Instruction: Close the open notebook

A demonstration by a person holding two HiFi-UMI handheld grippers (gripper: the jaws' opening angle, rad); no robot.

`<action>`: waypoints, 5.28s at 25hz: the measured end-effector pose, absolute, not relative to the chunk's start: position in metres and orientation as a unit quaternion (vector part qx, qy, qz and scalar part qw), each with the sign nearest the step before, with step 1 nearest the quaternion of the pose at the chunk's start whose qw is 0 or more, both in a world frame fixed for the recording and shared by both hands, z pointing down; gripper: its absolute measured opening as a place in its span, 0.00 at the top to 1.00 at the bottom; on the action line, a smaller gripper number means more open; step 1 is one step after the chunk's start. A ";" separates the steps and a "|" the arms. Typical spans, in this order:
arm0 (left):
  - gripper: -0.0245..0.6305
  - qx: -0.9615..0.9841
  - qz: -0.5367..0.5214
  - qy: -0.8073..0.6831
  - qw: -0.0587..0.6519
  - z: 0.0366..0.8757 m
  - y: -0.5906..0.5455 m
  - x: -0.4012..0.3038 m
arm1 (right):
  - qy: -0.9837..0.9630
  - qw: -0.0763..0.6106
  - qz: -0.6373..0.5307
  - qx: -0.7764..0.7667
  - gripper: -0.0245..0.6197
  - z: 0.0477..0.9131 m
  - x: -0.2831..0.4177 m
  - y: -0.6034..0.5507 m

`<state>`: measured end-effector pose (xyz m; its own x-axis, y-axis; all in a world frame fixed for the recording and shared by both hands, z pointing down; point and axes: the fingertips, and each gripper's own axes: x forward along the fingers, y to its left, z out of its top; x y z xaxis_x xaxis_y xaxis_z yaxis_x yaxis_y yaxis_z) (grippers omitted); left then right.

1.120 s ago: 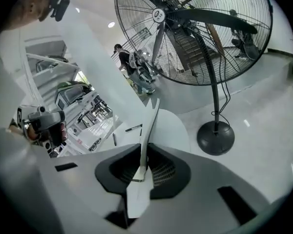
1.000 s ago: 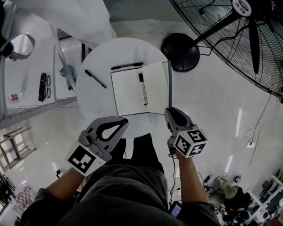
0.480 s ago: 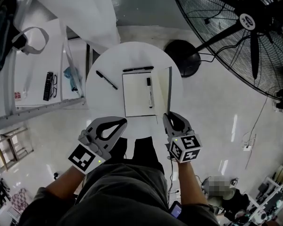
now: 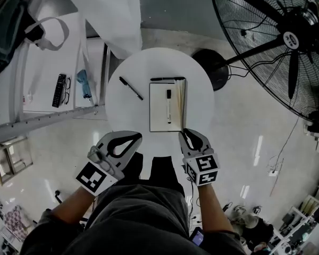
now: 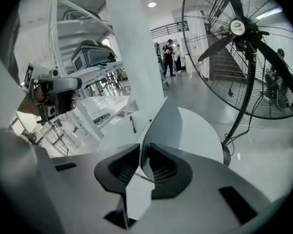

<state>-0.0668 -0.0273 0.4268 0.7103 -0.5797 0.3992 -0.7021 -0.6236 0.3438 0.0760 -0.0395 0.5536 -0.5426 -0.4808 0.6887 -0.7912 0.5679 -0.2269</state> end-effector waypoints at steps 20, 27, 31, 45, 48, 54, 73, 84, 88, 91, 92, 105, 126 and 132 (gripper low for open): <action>0.94 0.863 0.115 -0.408 0.274 0.447 -0.016 -0.134 | -0.845 0.355 0.275 0.292 0.83 0.609 -0.006 -0.025; 0.94 0.853 0.108 -0.426 0.283 0.454 -0.015 -0.159 | -0.837 0.388 0.273 0.274 0.82 0.633 -0.024 -0.023; 0.94 0.849 0.105 -0.433 0.284 0.456 -0.015 -0.171 | -0.831 0.402 0.277 0.267 0.81 0.644 -0.031 -0.022; 0.94 0.838 0.095 -0.452 0.291 0.457 -0.014 -0.198 | -0.801 0.417 0.335 0.268 0.74 0.674 -0.039 -0.016; 0.94 0.837 0.094 -0.454 0.290 0.457 -0.014 -0.202 | -0.796 0.417 0.348 0.269 0.72 0.678 -0.040 -0.016; 0.94 0.841 0.087 -0.453 0.282 0.449 -0.014 -0.203 | -0.794 0.407 0.353 0.282 0.71 0.669 -0.041 -0.018; 0.94 0.888 0.071 -0.409 0.199 0.379 -0.023 -0.159 | -0.866 0.261 0.279 0.322 0.92 0.513 -0.039 -0.044; 0.94 0.905 0.061 -0.393 0.150 0.329 -0.027 -0.139 | -0.899 0.183 0.214 0.336 0.93 0.414 -0.037 -0.054; 0.94 0.911 0.060 -0.385 0.135 0.315 -0.027 -0.129 | -0.905 0.159 0.196 0.343 0.93 0.385 -0.034 -0.053; 0.94 0.914 0.055 -0.381 0.124 0.301 -0.028 -0.124 | -0.908 0.145 0.184 0.347 0.93 0.367 -0.031 -0.050; 0.94 0.915 0.053 -0.381 0.120 0.297 -0.028 -0.122 | -0.909 0.140 0.180 0.349 0.93 0.362 -0.030 -0.049; 0.94 0.924 0.030 -0.370 0.088 0.264 -0.030 -0.109 | -0.909 0.113 0.144 0.375 0.93 0.313 -0.017 -0.038; 0.94 0.918 0.021 -0.385 0.092 0.258 -0.044 -0.102 | -0.911 0.112 0.139 0.372 0.93 0.301 -0.009 -0.050; 0.94 0.917 0.023 -0.387 0.094 0.261 -0.048 -0.098 | -0.909 0.118 0.150 0.372 0.93 0.309 -0.004 -0.055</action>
